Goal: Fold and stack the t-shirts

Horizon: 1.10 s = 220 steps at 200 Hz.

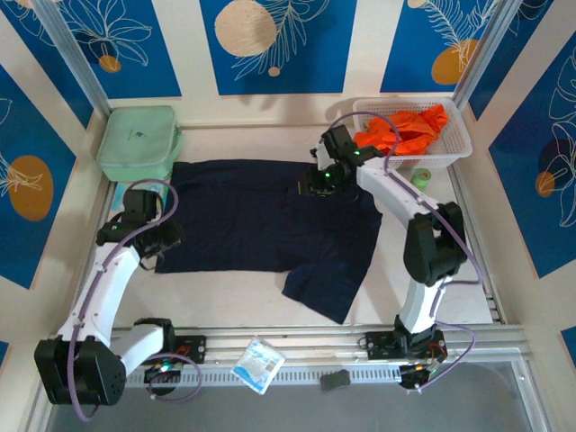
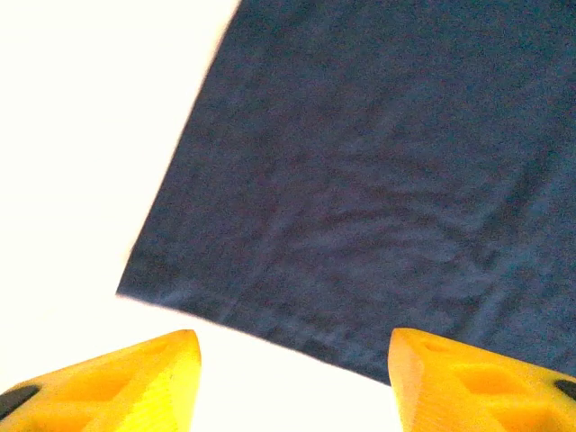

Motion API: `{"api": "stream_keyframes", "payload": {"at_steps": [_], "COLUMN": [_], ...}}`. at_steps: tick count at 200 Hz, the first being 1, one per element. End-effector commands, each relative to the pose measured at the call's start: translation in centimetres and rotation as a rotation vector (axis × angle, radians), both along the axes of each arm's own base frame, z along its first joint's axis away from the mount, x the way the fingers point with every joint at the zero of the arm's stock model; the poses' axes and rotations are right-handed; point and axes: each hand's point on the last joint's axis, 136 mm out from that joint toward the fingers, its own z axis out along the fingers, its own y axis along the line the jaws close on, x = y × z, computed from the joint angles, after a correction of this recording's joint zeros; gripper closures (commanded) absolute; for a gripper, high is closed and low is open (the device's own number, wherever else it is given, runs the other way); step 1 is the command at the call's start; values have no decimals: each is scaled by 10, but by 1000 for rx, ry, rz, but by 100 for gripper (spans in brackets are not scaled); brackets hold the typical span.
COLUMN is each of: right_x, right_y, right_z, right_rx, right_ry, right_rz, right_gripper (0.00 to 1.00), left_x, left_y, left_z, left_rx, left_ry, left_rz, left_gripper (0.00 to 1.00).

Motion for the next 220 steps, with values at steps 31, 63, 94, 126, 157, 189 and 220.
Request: {"api": "stream_keyframes", "payload": {"at_steps": [31, 63, 94, 126, 157, 189, 220], "right_x": [-33, -46, -53, -54, -54, -52, -51], "right_y": [-22, -28, -31, -34, -36, -37, -37], "right_z": [-8, -21, -27, -30, -32, -32, -33], "right_rx": [10, 22, 28, 50, 61, 74, 80], "right_ry": [-22, -16, -14, -14, -9, -8, -4], "right_rz": [45, 43, 53, 57, 61, 56, 59], "right_gripper": [62, 62, 61, 60, 59, 59, 59], "left_x": [-23, -29, -34, -31, -29, -26, -9], "left_y": [21, 27, 41, 51, 55, 59, 65], "left_z": [-39, -67, -83, -96, -109, -120, -129], "left_rx": [-115, -157, -165, -152, -139, -121, -106], "left_ry": [164, 269, 295, 297, 316, 337, 345], "left_rz": [212, 262, 328, 369, 388, 387, 355], "left_gripper": [63, 67, 65, 64, 64, 64, 66]}}
